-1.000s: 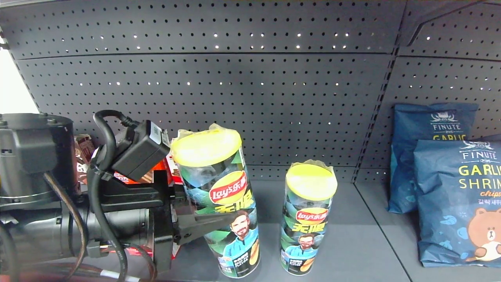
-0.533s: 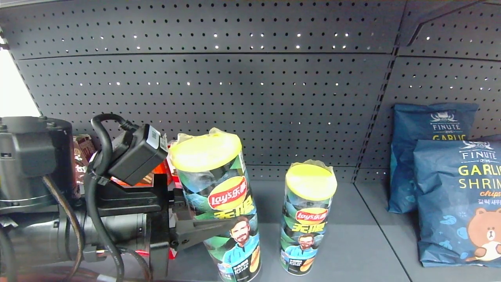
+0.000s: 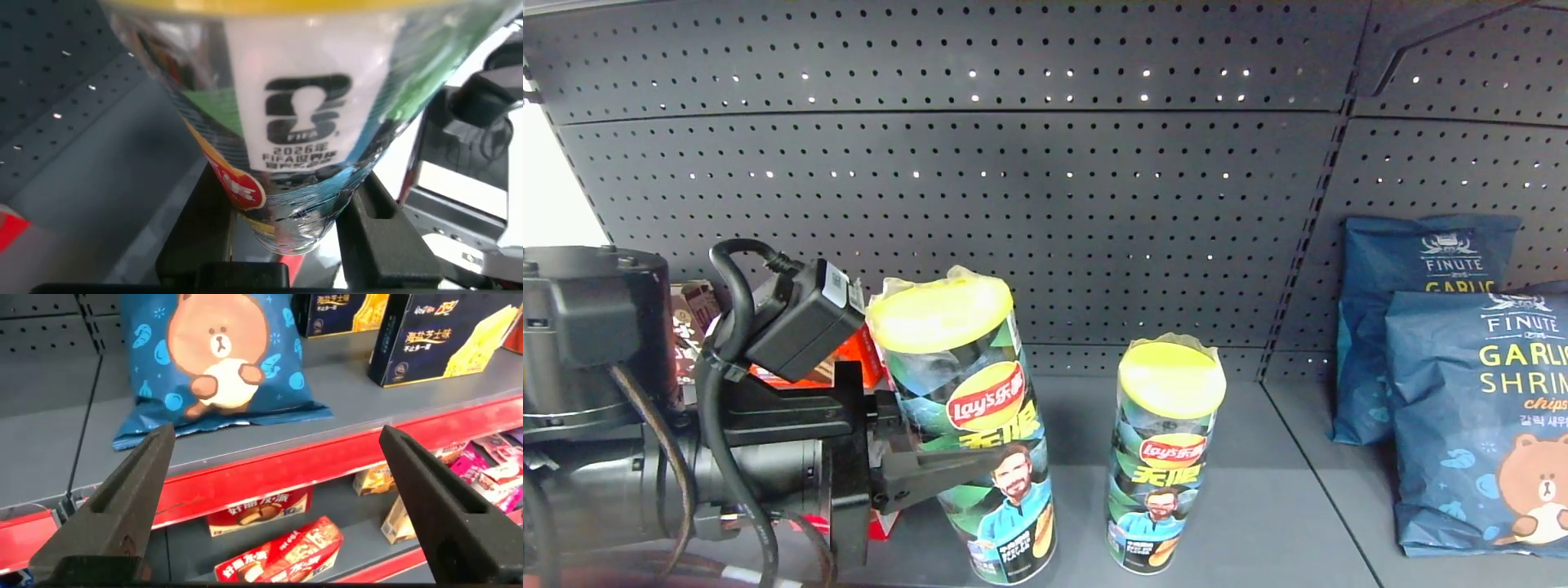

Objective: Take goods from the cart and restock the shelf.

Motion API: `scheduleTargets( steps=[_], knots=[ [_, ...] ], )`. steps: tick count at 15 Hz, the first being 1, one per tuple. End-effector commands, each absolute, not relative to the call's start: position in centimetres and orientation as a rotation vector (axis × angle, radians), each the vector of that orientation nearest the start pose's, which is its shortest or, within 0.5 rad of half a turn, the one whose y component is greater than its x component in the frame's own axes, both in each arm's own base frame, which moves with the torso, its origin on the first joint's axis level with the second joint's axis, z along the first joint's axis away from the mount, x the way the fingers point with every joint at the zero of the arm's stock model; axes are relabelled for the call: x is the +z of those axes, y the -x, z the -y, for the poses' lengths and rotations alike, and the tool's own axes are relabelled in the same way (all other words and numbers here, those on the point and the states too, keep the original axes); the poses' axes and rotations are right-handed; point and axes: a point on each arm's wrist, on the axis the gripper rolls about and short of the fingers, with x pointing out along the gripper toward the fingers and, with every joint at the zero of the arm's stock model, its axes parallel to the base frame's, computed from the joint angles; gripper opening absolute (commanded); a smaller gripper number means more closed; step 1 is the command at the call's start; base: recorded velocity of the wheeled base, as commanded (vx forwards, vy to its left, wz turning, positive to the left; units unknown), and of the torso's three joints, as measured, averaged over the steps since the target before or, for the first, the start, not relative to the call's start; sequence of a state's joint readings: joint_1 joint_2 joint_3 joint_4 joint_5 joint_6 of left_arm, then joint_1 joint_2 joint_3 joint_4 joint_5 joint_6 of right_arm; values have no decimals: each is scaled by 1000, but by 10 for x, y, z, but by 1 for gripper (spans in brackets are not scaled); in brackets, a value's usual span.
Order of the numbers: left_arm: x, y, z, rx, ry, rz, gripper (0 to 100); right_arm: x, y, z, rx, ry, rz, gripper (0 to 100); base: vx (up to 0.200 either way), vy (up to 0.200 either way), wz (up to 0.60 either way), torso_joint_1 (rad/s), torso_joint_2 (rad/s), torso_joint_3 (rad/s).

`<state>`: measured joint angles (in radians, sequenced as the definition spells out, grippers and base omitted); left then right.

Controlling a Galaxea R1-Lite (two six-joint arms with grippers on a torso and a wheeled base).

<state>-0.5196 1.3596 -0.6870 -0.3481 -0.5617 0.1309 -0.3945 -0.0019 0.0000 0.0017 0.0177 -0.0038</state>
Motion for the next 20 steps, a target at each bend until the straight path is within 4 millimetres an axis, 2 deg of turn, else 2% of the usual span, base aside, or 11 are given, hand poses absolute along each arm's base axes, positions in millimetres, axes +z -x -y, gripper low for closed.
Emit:
scheduleTargets(
  steps=[1, 5, 9, 14, 15, 17, 20],
  knots=[
    [213, -184, 113, -1069, -107, -268, 0, 75, 21, -9, -376, 4, -2, 100, 0, 0, 0, 0, 0, 0],
    [221, -191, 104, -1064, -87, -242, 0, 75, 21, -9, -376, 4, -2, 100, 0, 0, 0, 0, 0, 0],
    [224, -201, 109, -1057, -86, -247, 0, 75, 21, -9, -376, 4, -2, 100, 0, 0, 0, 0, 0, 0],
    [235, -249, 122, -1033, -88, -225, 0, 75, 21, -9, -376, 4, -2, 100, 0, 0, 0, 0, 0, 0],
    [231, -263, 125, -1025, -85, -250, 0, 75, 21, -9, -376, 4, -2, 100, 0, 0, 0, 0, 0, 0],
    [226, -278, 129, -1021, -87, -261, 0, 75, 21, -9, -376, 4, -2, 100, 0, 0, 0, 0, 0, 0],
    [217, -316, 142, -1036, -197, -209, 0, 75, 21, -9, -376, 4, -2, 100, 0, 0, 0, 0, 0, 0]
  ],
)
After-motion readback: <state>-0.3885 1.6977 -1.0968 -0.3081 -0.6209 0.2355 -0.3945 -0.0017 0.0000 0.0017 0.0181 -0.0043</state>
